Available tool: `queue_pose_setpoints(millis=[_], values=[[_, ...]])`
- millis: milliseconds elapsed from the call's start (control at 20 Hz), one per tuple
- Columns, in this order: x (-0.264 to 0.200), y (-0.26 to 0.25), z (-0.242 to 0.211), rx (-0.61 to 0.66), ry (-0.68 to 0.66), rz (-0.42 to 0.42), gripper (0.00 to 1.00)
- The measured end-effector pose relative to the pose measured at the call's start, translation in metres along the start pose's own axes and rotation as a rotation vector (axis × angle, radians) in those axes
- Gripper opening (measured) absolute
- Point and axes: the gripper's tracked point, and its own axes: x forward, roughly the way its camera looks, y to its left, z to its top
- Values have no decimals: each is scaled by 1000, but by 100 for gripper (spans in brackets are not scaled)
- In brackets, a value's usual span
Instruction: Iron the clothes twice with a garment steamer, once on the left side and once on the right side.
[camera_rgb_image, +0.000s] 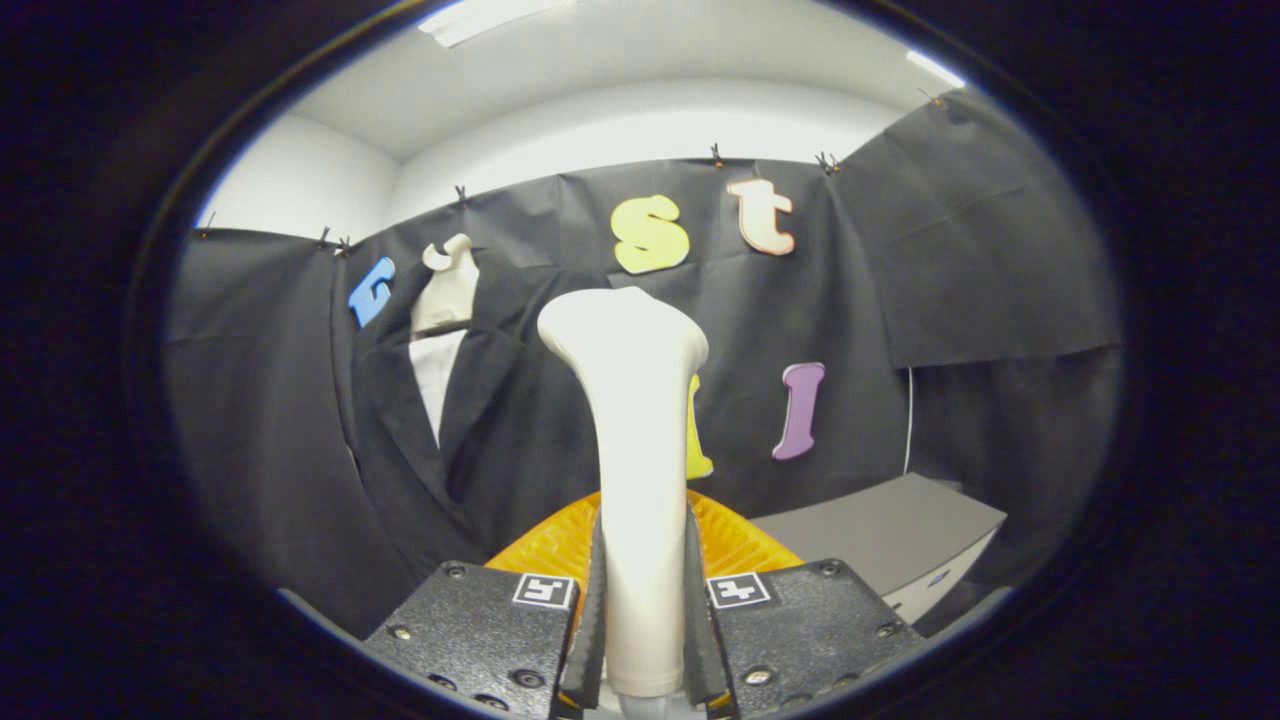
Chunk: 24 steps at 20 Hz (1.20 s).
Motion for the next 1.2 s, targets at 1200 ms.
queue_pose_setpoints(millis=[1200], values=[[96,83,52,-42,-150,62,35]])
